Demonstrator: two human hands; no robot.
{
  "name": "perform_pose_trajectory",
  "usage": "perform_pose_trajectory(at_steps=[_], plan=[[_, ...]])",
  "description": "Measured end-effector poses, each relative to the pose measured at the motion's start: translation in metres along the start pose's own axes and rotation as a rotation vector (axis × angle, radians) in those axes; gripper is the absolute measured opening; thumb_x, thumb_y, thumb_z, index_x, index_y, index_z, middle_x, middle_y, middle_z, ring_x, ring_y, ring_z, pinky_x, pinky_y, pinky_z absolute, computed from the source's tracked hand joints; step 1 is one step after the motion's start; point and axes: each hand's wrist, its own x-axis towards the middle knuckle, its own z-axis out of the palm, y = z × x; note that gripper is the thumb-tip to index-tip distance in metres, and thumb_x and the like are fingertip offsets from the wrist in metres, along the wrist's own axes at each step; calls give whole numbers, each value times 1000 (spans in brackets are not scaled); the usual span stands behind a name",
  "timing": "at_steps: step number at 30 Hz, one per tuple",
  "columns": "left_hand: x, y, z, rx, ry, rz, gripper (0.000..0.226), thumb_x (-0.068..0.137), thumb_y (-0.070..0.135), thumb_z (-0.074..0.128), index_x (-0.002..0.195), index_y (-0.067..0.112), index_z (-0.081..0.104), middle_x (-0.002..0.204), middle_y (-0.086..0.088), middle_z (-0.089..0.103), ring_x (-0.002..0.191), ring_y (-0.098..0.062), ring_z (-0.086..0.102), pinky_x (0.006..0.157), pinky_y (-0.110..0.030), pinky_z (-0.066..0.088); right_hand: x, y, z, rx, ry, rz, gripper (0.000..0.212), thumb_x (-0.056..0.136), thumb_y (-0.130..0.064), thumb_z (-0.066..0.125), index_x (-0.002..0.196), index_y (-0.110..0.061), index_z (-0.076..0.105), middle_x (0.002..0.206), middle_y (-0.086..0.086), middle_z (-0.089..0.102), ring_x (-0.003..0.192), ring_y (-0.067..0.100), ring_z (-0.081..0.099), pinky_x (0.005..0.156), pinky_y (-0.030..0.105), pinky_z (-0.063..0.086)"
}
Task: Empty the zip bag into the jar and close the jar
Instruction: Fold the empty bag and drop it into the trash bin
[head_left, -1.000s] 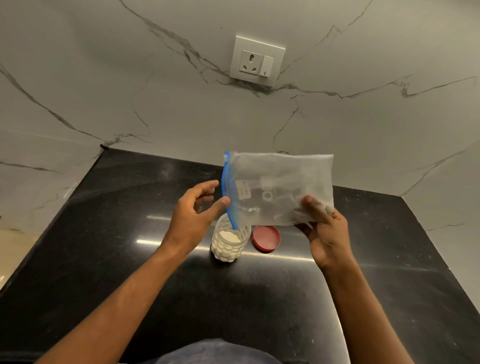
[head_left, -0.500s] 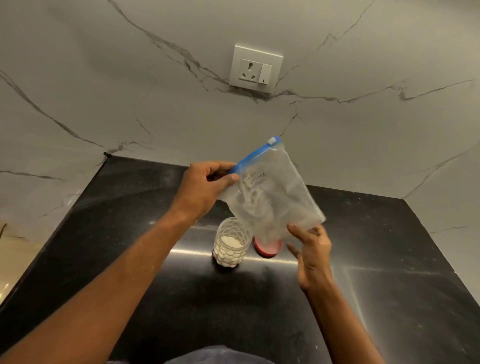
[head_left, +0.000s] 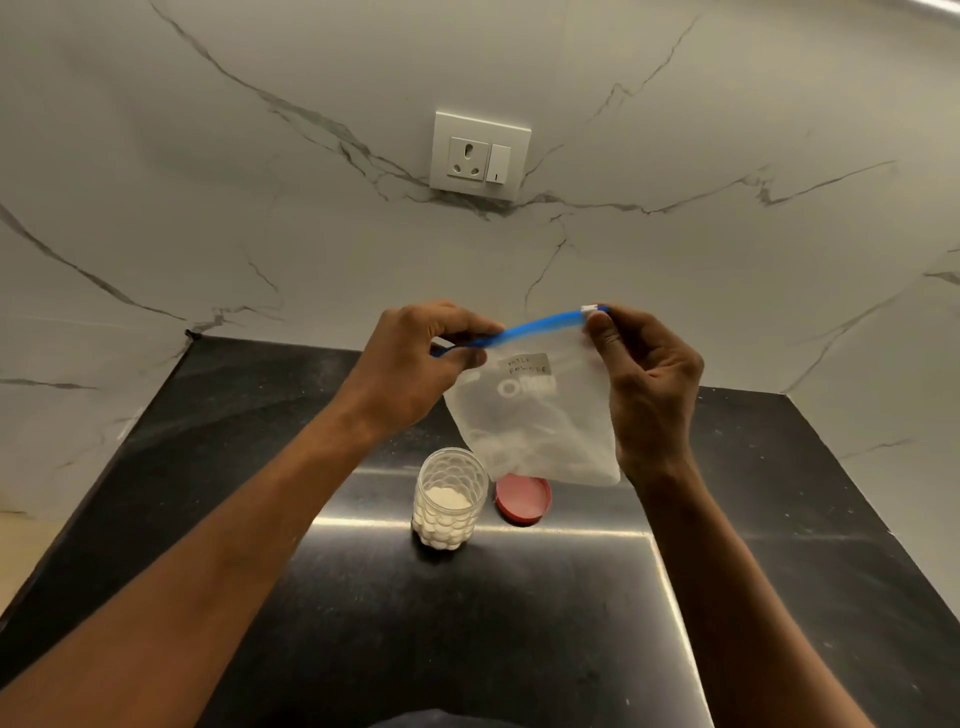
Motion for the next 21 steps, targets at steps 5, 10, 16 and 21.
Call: perform_pose_trajectory(at_steps=[5,10,16,21], plan=[[2,20,-3,23,-38,74,60,83,47,82,136,22,70,125,7,75,116,-2,66,99,-5,42,-10,-20,-7,73,-59,104,11,86,-12,84,97,-13,84,87,12,81,73,25,72,70,32,57],[13,46,10,-30,-74,139,46,92,48,72,128,20,74,118,7,79,104,7,69,88,3,42,-19,-39,-10,55,-136,148,6,92,-12,78,95,-9,82,87,15,79,78,29,73,73,39,60],[12,49,16,-134,-138,89,18,98,32,73,109,20,81,95,16,77,91,13,68,83,2,44,-22,-48,-11,154,-169,268,7,91,-7,75,91,-9,82,83,13,77,75,24,73,65,29,58],[4,43,13,-112,-132,21,17,99,31,73,106,20,83,91,11,79,87,0,72,78,-15,57,-25,-43,-6,176,-154,326,15,92,-6,73,84,-15,82,79,7,76,71,18,72,64,25,59]])
